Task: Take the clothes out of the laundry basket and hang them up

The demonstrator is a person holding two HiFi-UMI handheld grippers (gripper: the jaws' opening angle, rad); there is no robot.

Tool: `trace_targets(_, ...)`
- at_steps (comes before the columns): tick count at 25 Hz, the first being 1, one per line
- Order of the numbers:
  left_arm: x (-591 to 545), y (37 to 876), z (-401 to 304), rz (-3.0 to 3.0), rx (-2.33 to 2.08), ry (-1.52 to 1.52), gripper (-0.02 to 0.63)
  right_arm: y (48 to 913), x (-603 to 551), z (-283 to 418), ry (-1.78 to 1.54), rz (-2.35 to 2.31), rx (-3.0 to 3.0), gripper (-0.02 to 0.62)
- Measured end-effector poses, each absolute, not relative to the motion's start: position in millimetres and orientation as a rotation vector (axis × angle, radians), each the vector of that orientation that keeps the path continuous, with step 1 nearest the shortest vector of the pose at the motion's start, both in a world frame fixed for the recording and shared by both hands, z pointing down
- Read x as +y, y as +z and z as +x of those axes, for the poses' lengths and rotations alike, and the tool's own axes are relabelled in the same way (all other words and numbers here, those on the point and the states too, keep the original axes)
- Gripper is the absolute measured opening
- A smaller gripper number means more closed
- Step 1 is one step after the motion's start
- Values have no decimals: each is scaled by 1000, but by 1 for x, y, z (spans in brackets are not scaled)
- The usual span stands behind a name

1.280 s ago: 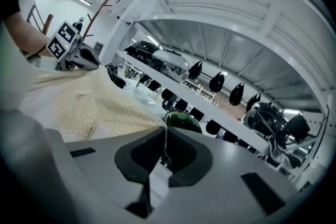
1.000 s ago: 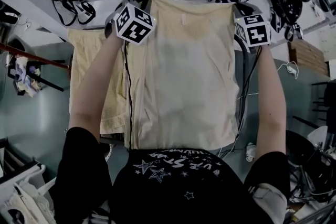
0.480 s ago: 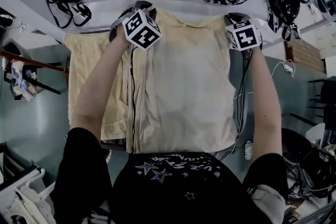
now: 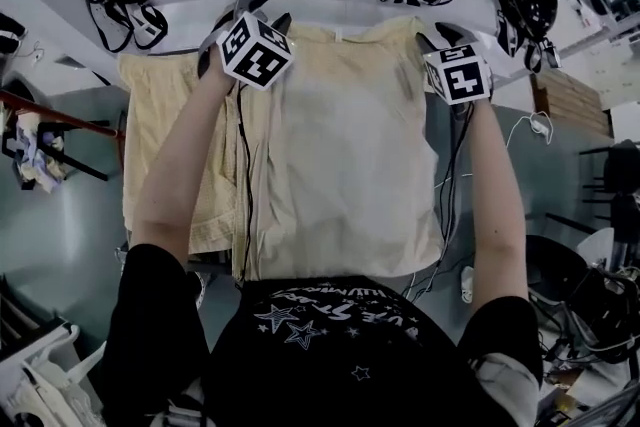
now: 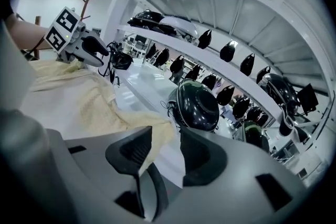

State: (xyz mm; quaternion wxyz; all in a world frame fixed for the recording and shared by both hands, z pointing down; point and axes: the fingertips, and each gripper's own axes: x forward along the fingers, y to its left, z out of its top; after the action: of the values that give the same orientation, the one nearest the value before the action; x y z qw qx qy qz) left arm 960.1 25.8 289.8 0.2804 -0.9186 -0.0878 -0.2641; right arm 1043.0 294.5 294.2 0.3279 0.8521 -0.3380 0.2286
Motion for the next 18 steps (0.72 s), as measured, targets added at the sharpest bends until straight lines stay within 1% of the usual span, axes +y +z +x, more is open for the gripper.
trace_targets(5, 41, 249, 922, -2499, -161, -641, 206, 266, 313, 1010, 531, 2330, -932, 181)
trace_targets(10, 69, 219, 865, -2542, -99, -587, 206, 241, 342, 954, 453, 2359, -980, 176)
trace_targets(18, 118, 196, 767, -2629, -25, -537, 199, 209, 382, 864, 324, 2412, -1069, 166)
